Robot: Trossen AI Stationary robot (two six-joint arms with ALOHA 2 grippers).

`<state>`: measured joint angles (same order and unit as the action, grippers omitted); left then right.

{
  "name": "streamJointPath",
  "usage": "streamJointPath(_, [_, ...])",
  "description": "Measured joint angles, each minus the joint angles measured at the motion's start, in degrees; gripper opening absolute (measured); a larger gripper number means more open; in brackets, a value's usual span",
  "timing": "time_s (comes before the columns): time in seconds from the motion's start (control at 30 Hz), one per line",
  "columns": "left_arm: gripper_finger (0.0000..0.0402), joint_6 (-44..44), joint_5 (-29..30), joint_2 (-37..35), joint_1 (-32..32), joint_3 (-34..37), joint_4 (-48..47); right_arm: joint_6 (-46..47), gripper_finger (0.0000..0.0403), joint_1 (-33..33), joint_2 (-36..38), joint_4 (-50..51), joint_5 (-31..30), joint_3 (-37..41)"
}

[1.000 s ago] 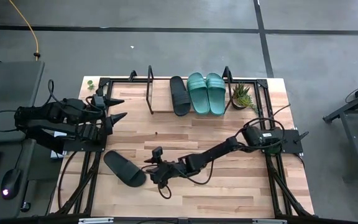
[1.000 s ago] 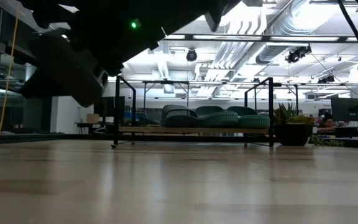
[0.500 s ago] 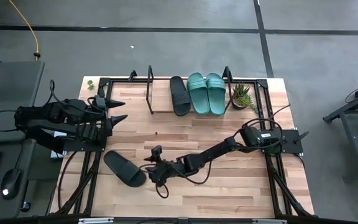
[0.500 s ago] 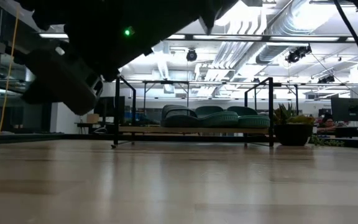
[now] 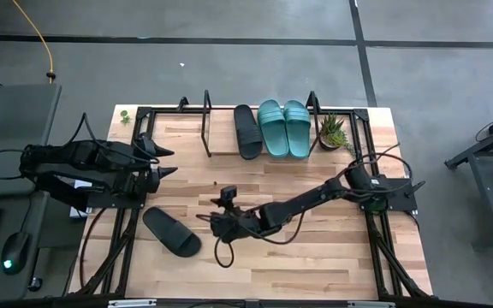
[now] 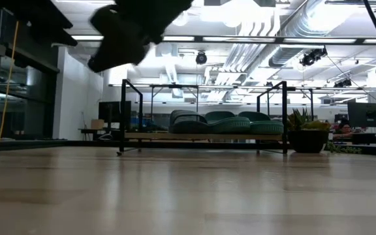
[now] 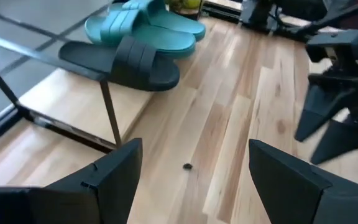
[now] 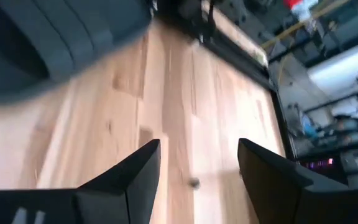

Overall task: Pick and place slides into the shelf
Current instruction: Put the black slipper on the shelf

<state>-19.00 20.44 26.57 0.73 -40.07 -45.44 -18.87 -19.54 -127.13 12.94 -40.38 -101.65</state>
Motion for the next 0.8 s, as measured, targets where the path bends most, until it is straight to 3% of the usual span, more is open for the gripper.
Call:
streamJointPath(0.27, [0.0273,-6.79,-6.64,-0.04,0.01,3.43,-0.93,7.47,0.0206,2.27,3.93,13.08,-0.19,0.00])
streamJointPath(0.8, [0.0273,-18.04,-19.01,-0.06,-0.03,13.34,3.15,9.88,0.0206,4.21,5.89,14.68,0.66,0.02])
